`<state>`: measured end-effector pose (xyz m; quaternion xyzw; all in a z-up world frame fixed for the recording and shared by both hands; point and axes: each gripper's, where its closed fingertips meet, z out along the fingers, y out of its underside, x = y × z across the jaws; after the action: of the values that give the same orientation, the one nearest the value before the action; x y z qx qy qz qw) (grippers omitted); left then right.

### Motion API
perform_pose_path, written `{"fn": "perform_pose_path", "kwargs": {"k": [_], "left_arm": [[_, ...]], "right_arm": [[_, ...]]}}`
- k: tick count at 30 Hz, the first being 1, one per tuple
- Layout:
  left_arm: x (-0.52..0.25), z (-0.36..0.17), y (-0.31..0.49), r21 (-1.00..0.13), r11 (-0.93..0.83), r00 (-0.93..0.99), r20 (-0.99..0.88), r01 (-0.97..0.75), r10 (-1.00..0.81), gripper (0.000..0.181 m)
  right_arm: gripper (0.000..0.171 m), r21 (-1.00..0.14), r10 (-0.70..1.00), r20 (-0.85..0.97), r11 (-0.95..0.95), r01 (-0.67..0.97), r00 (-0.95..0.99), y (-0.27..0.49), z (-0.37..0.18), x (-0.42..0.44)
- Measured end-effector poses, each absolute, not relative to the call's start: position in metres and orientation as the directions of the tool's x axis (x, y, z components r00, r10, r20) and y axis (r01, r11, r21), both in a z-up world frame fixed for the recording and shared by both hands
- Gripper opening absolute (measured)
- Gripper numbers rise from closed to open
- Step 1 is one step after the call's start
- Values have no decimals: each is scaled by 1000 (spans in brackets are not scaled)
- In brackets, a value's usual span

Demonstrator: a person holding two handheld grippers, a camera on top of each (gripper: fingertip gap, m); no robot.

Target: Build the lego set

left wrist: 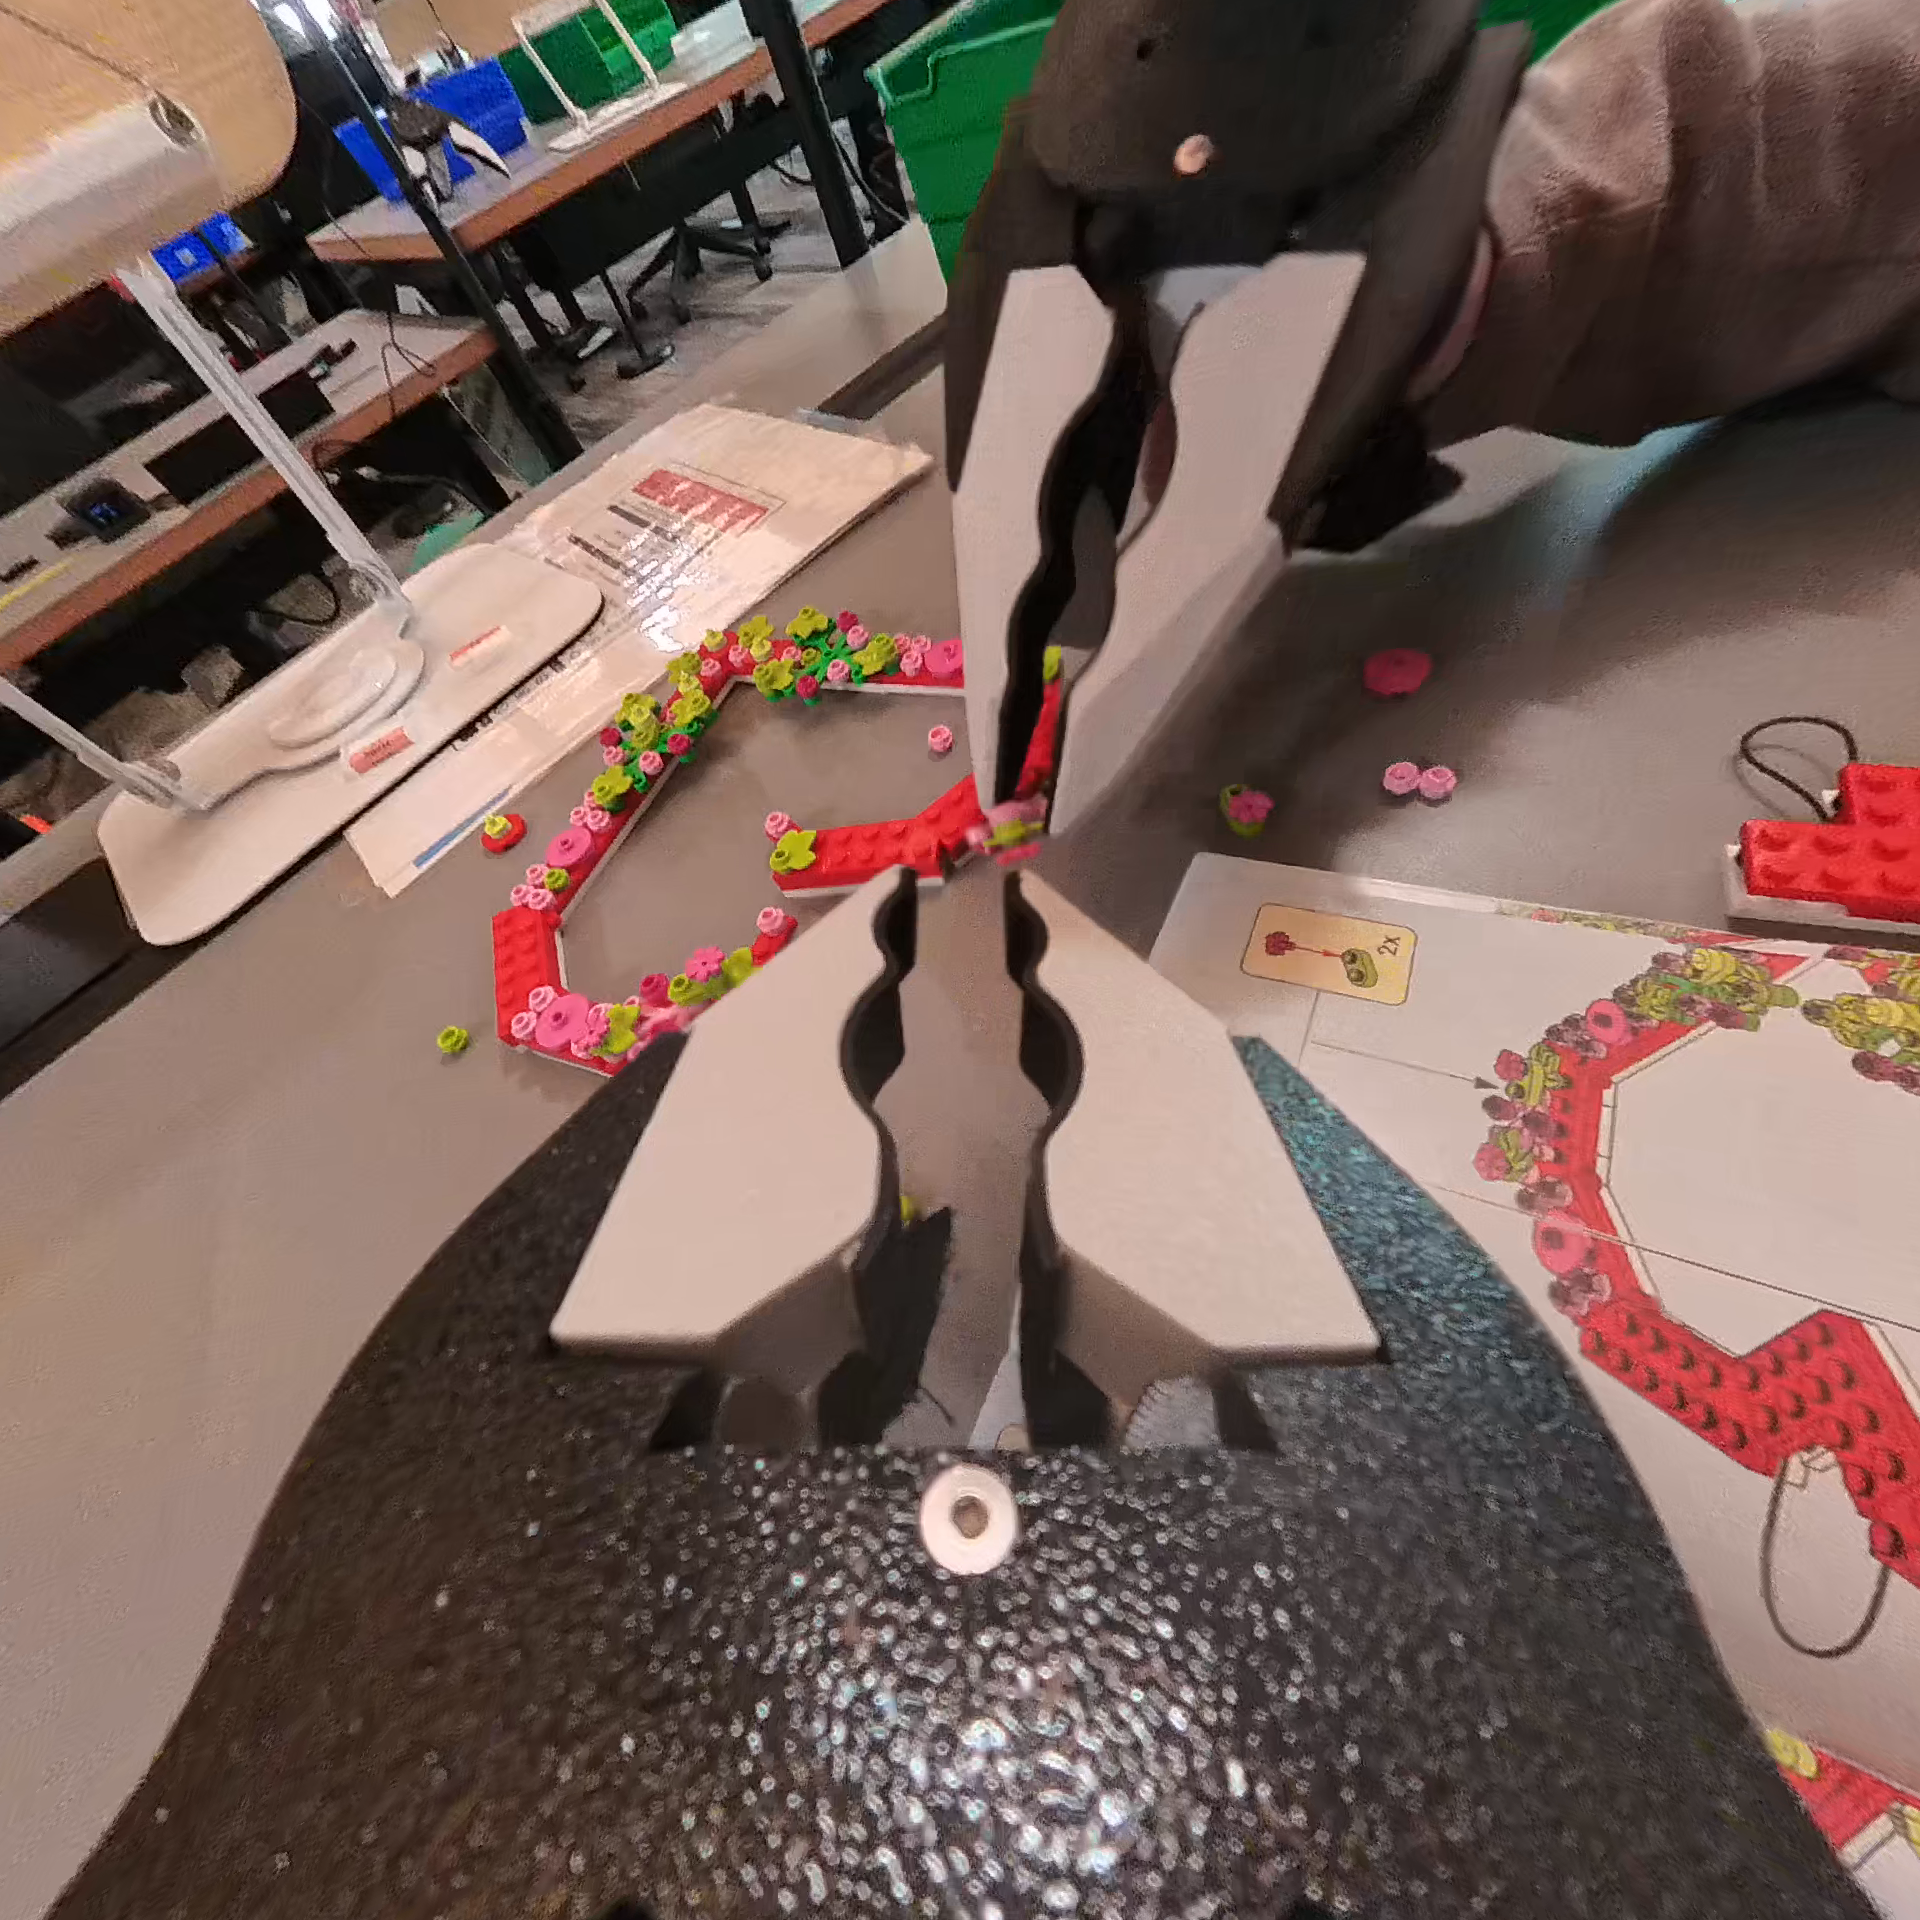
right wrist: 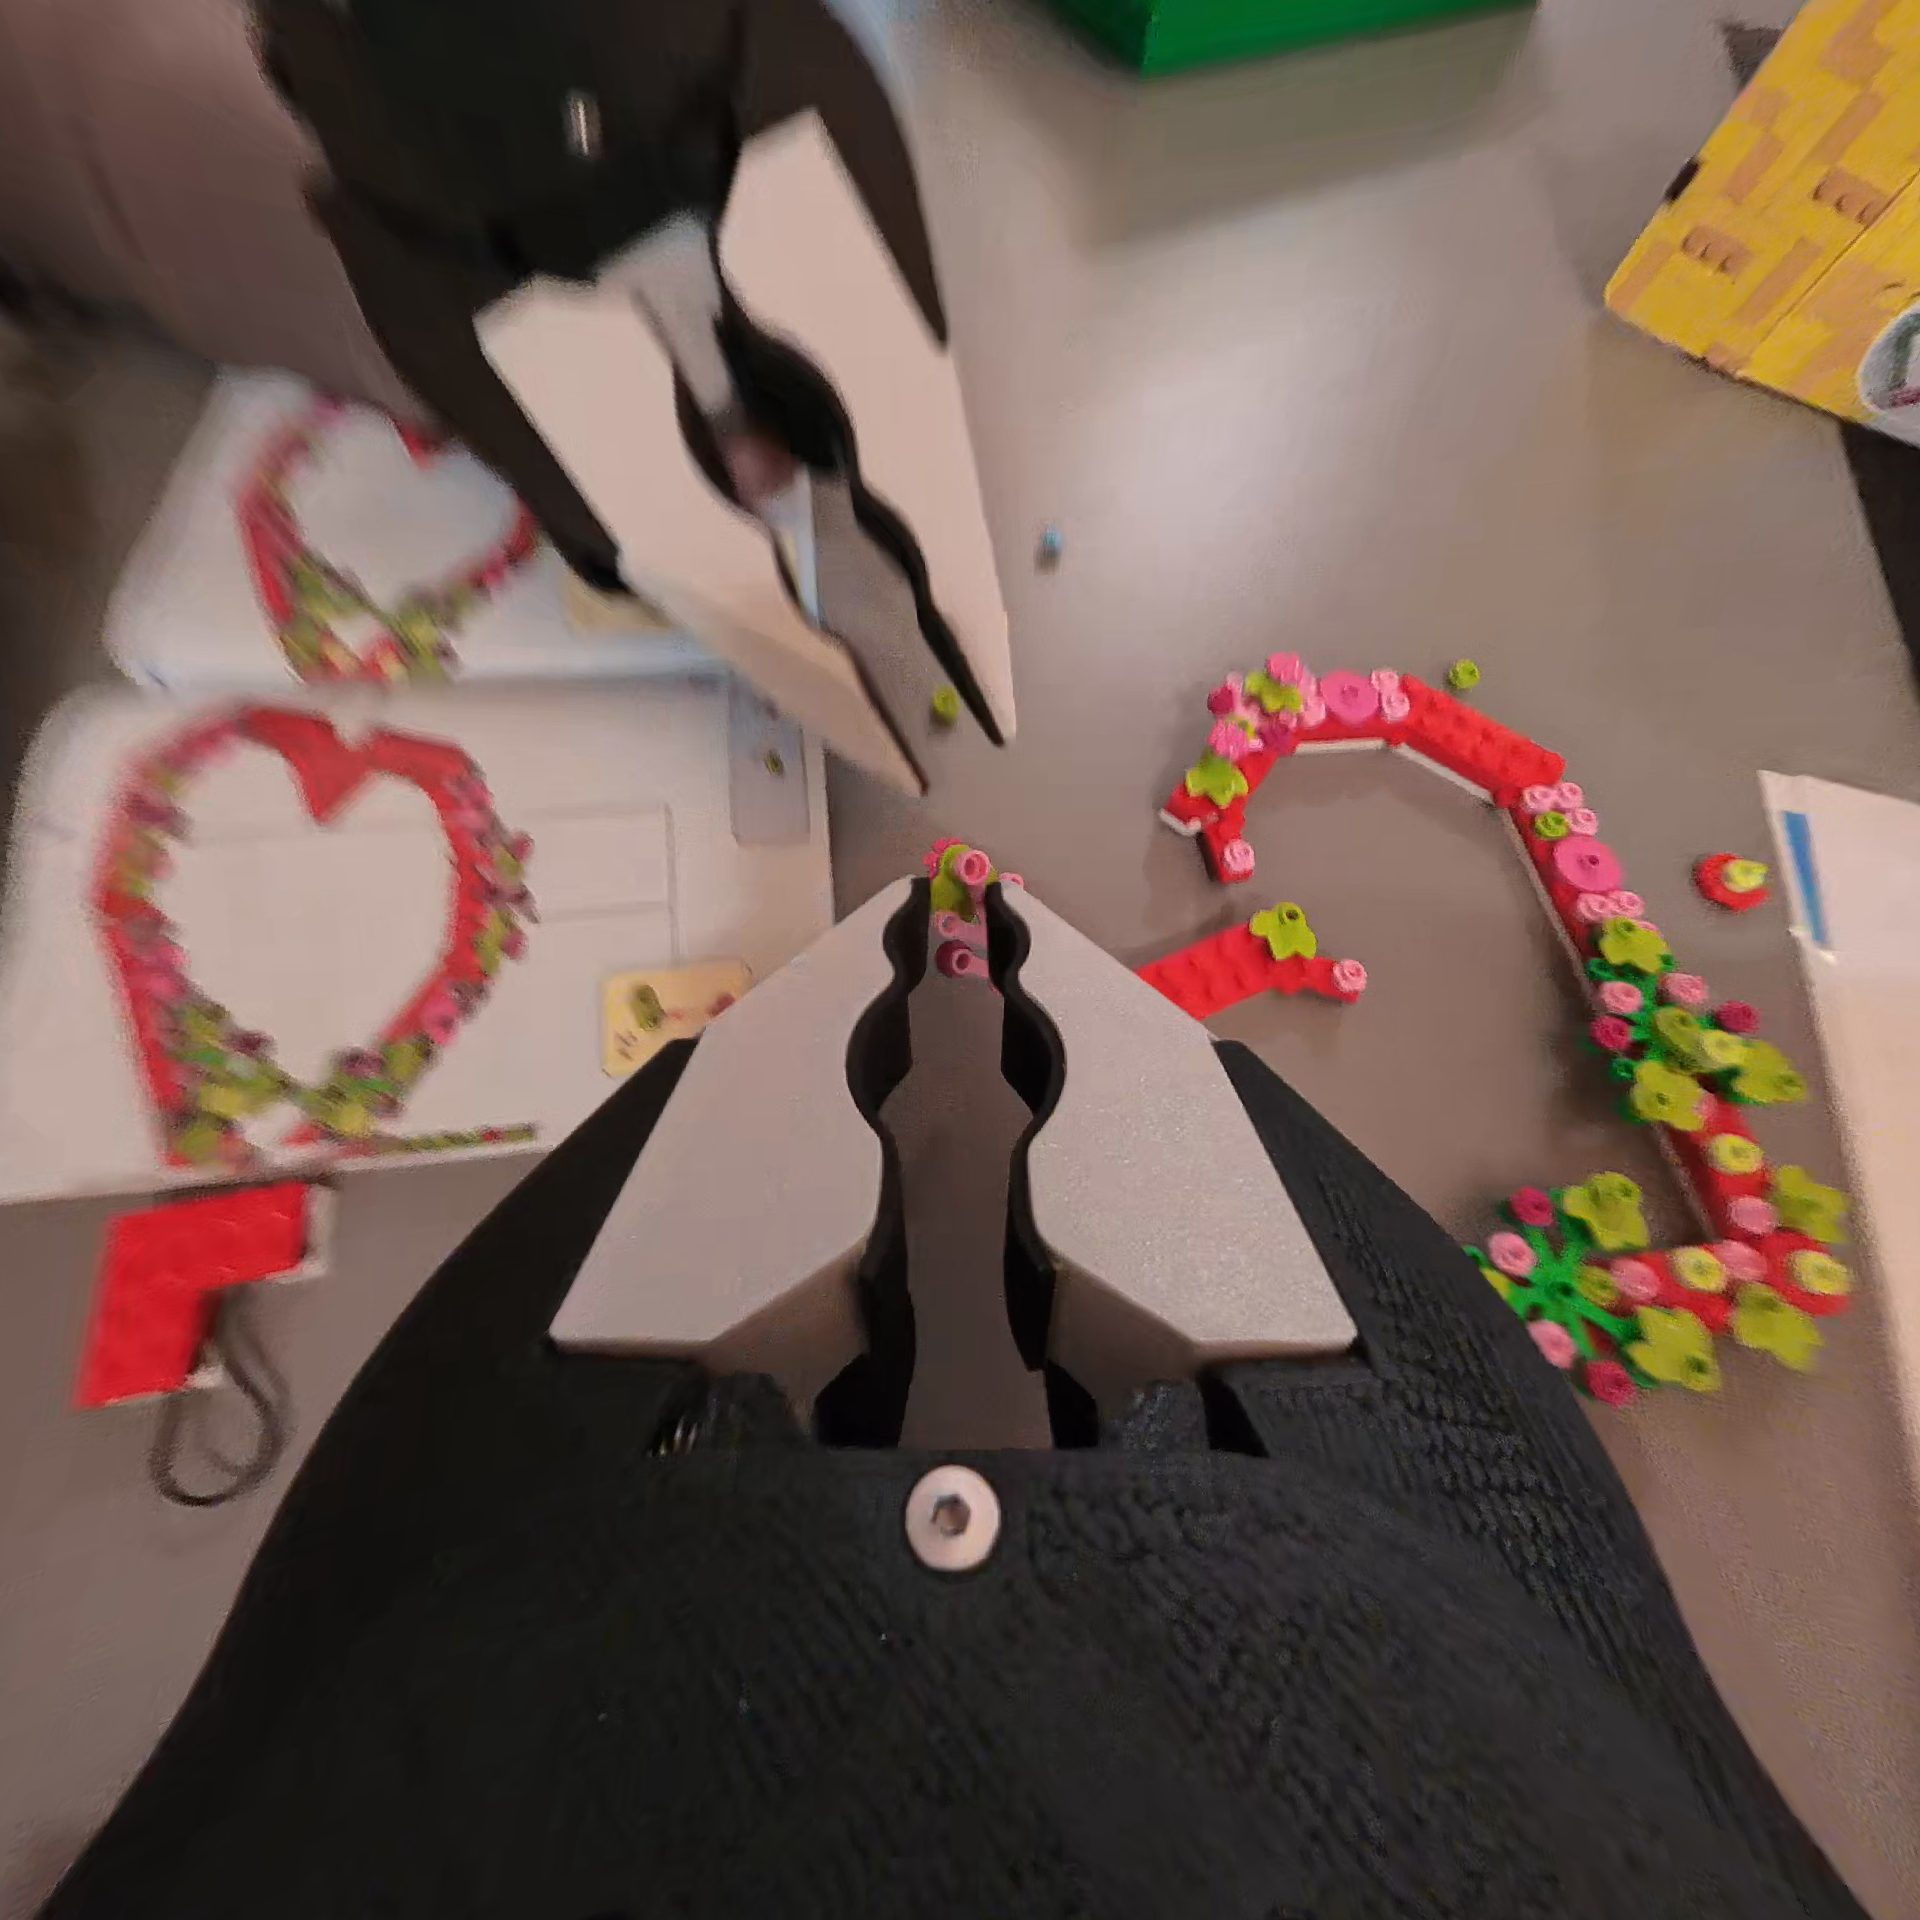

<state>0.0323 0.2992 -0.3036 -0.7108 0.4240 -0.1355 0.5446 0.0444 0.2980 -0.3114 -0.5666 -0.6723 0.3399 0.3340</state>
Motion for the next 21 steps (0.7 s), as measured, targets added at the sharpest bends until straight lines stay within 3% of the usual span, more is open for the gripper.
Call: {"fn": "perform_pose_path", "kwargs": {"k": [1, 4, 10, 15, 21], "left_arm": [[33, -300, 299, -896, -36, 608, -270, -443, -747, 21], [40, -287, 295, -927, -5, 612, -243, -374, -753, 36], [55, -265, 280, -972, 47, 561, -172, -232, -809, 41], [57, -251, 274, -997, -31, 514, -10, -71, -858, 38], [61, -249, 270, -988, -154, 433, 153, 32, -888, 31]], "right_arm": [[9, -877, 991, -17, 51, 478, -136, 296, -301, 44], [9, -931, 943, -274, -210, 298, -190, 292, -267, 45], [8, -821, 724, -565, -540, 184, -396, 281, -231, 54], [9, -739, 584, -652, -633, 232, -484, 270, -225, 58], [9, -729, 548, -664, -625, 279, -508, 258, -227, 55]]}}
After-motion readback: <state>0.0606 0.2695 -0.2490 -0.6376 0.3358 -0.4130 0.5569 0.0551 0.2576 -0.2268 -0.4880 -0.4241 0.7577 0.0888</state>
